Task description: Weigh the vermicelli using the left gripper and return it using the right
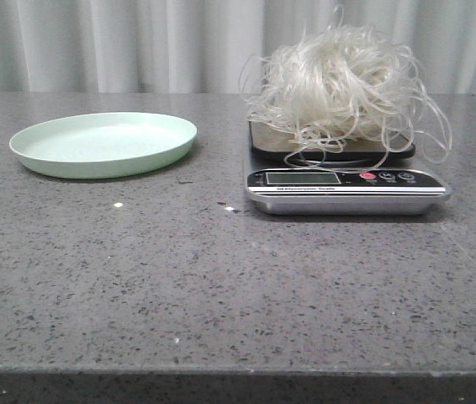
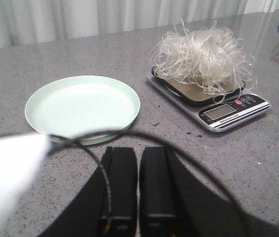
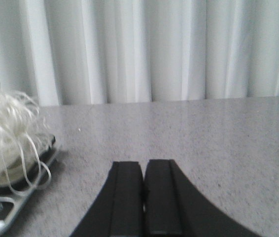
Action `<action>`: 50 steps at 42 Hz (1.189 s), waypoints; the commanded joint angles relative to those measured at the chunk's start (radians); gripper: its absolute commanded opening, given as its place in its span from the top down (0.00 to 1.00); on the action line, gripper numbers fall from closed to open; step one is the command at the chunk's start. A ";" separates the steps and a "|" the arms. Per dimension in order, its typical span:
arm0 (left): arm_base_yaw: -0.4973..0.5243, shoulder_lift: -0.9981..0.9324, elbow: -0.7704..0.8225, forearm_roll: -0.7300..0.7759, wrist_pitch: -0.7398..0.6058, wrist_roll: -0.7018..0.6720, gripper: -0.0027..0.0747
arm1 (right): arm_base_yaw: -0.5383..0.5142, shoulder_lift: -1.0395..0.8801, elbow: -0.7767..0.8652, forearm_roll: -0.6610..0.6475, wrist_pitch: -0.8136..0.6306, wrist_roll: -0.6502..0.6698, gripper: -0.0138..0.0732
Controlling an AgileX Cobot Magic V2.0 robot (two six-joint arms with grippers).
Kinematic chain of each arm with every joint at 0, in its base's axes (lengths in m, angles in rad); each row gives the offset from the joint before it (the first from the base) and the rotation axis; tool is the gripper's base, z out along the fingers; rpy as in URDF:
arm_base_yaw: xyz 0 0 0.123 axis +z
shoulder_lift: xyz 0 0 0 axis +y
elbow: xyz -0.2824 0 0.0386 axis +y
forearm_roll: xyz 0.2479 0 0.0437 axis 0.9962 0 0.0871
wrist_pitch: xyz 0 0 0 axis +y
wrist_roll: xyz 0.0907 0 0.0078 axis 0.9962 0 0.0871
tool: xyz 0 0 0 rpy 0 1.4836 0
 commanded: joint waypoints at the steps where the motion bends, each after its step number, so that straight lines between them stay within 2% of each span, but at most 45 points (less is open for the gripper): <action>1: 0.000 0.008 -0.025 0.019 -0.112 -0.010 0.79 | -0.005 -0.013 -0.109 0.053 -0.093 0.001 0.67; 10: 0.000 0.008 -0.025 0.019 -0.197 -0.010 0.79 | -0.004 0.128 -0.338 0.105 0.034 0.001 0.67; 24: 0.000 0.008 -0.025 0.019 -0.223 -0.010 0.79 | 0.091 0.553 -0.781 0.116 0.342 -0.005 0.67; 33: 0.000 0.008 -0.025 0.019 -0.223 -0.010 0.79 | 0.194 0.830 -0.985 0.116 0.508 -0.163 0.67; 38: 0.000 0.008 -0.025 0.019 -0.223 -0.010 0.79 | 0.211 0.955 -1.073 0.116 0.565 -0.192 0.66; 42: 0.000 0.008 -0.025 0.019 -0.223 -0.010 0.79 | 0.211 1.038 -1.132 0.116 0.598 -0.192 0.58; 50: 0.000 0.008 -0.025 0.019 -0.223 -0.010 0.79 | 0.211 1.181 -1.229 0.116 0.633 -0.192 0.24</action>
